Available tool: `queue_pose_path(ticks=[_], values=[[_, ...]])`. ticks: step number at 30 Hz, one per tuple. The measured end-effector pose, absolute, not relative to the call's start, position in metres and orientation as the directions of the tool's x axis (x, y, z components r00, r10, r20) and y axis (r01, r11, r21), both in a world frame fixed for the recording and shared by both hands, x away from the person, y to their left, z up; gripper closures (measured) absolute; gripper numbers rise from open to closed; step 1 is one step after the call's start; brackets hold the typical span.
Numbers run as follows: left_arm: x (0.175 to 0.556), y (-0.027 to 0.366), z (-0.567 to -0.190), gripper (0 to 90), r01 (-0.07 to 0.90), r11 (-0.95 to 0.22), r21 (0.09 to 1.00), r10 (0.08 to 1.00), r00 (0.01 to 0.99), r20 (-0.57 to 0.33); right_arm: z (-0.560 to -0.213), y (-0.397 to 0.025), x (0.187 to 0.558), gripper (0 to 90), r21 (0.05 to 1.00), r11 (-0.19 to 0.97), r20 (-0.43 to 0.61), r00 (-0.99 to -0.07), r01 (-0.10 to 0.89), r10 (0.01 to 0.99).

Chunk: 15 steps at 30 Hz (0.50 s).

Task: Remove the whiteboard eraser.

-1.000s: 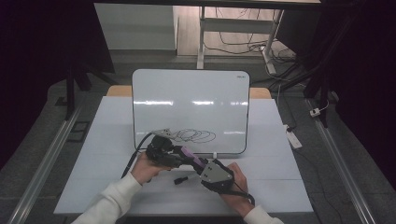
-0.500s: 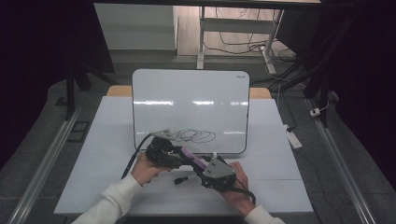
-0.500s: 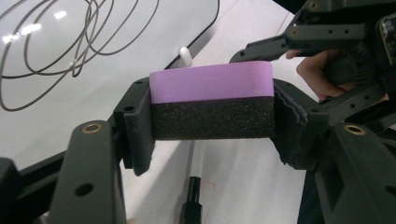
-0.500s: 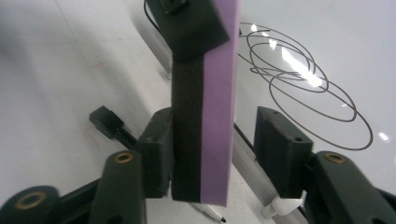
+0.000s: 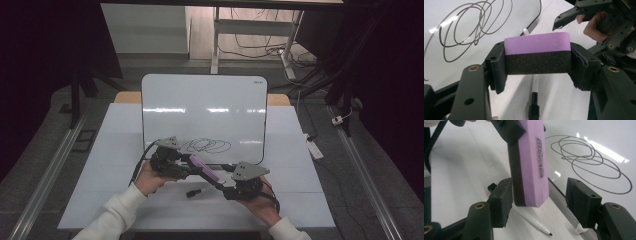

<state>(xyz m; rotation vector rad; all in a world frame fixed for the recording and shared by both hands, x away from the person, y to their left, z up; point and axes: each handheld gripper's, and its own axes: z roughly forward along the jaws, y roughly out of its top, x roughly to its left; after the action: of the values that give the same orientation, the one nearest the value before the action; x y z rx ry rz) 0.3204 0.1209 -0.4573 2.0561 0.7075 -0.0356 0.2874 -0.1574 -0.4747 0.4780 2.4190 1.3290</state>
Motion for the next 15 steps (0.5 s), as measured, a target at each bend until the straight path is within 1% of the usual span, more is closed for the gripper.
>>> queue_pose_path(ticks=[15], values=[[0.317, 0.119, -0.457, 38.5, 0.419, -0.443, 0.793, 0.394, 0.885, -0.247, -0.473, -0.167, 0.301, 34.6, 0.862, 0.458, 0.03, -0.923, 0.218, 0.383]])
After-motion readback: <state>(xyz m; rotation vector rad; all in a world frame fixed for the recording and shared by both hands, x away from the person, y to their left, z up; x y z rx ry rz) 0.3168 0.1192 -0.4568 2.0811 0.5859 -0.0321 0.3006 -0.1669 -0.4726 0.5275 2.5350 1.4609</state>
